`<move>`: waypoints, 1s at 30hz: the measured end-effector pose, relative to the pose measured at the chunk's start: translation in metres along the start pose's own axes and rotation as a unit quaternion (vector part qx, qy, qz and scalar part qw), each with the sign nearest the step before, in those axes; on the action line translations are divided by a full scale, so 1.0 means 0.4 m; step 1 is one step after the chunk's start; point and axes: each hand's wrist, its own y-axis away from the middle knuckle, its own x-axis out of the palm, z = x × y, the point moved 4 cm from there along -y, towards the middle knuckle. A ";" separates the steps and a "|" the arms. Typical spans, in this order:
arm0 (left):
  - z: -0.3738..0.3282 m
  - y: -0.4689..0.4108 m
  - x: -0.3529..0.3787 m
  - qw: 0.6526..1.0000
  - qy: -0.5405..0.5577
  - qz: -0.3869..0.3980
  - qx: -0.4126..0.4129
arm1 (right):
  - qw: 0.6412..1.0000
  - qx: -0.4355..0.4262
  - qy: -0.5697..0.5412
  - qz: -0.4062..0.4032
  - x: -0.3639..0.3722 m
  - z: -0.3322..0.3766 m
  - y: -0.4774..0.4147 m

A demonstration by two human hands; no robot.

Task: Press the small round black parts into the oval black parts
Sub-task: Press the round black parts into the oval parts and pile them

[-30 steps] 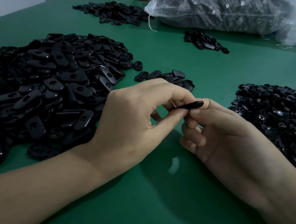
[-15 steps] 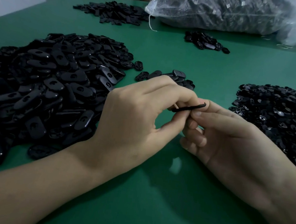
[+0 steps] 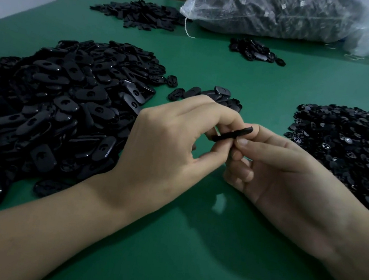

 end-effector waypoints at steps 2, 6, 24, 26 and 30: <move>-0.002 0.000 -0.003 1.000 -0.011 -0.005 0.018 | 1.000 -0.001 0.003 0.004 0.001 0.002 0.002; -0.005 0.000 -0.010 0.998 -0.026 -0.015 0.053 | 1.000 -0.002 0.013 0.010 0.005 0.006 0.007; 0.020 0.000 0.007 0.979 0.156 -0.003 -0.130 | 0.997 -0.055 0.056 -0.006 0.017 0.029 0.014; 0.021 0.001 0.011 0.972 0.182 0.005 -0.148 | 0.996 -0.056 0.065 -0.009 0.018 0.028 0.015; 0.025 0.002 0.017 0.959 0.225 0.015 -0.173 | 0.995 -0.057 0.076 -0.025 0.022 0.030 0.015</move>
